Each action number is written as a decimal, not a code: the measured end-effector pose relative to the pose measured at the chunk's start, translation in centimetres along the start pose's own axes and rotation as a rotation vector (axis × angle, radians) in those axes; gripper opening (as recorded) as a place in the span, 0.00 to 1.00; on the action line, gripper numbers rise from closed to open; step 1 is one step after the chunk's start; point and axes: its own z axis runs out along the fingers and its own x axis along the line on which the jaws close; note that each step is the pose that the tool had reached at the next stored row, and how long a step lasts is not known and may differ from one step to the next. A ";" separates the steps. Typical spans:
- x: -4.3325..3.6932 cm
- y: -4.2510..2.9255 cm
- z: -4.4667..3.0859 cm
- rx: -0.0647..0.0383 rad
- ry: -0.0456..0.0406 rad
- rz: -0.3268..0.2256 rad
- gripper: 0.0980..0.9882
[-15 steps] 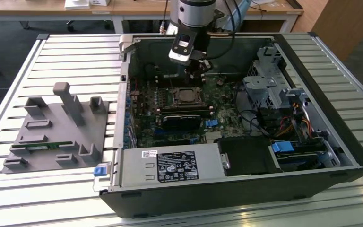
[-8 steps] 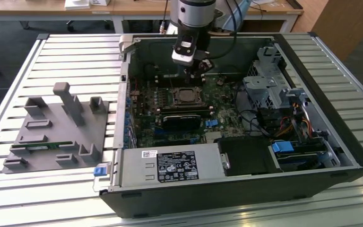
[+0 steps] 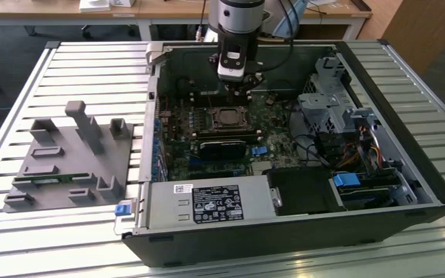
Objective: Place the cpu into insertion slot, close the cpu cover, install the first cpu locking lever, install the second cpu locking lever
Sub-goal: 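Install the first cpu locking lever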
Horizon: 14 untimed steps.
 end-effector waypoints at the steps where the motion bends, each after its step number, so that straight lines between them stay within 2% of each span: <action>1: 0.00 0.00 0.00 0.000 0.0002 -0.015 0.01; 14: 0.00 0.00 0.00 -0.003 0.0037 -0.200 0.01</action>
